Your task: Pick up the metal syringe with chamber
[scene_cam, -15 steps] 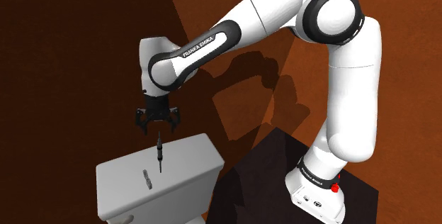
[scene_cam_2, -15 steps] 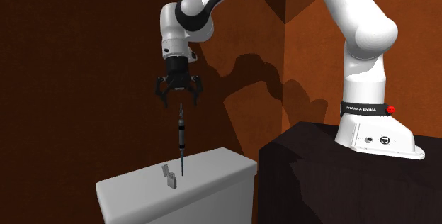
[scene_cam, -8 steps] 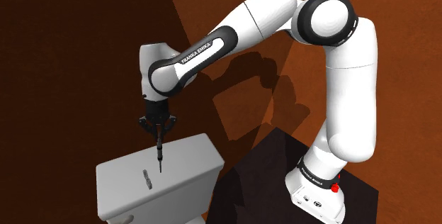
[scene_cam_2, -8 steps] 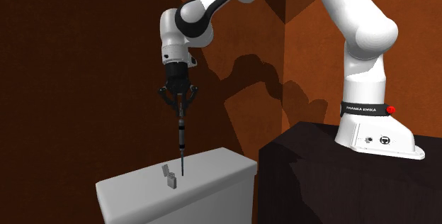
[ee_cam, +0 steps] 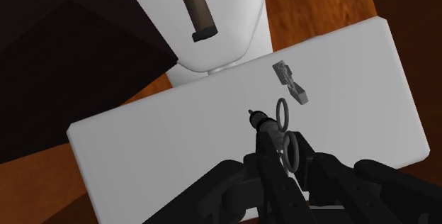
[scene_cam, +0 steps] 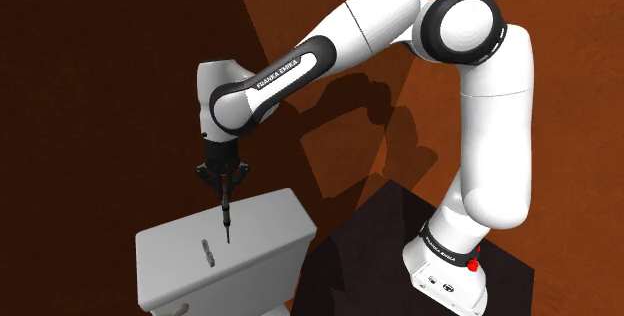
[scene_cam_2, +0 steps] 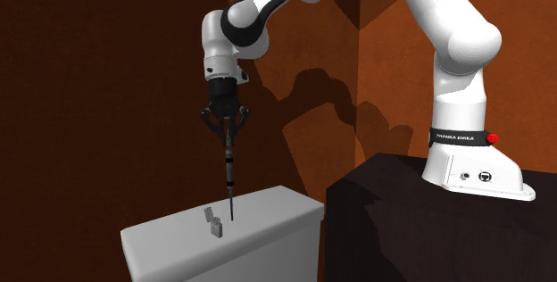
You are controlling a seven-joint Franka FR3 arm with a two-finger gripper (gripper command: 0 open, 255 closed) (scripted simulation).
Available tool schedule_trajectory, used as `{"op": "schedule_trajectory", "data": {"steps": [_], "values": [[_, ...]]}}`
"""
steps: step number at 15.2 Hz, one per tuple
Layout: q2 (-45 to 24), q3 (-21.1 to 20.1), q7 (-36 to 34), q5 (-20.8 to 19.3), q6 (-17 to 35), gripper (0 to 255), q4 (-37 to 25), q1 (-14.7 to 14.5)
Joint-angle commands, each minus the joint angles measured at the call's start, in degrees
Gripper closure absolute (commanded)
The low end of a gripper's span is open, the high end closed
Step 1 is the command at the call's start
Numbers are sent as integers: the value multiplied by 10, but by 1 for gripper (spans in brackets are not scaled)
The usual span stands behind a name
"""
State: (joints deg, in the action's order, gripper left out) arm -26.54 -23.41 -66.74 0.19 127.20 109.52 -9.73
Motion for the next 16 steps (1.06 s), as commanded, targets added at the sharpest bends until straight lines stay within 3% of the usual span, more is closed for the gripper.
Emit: {"op": "schedule_trajectory", "data": {"steps": [1,16], "values": [[7,-2,0,3,-9,255,-2,1],[66,-14,3,24,-92,255,-29,12]]}}
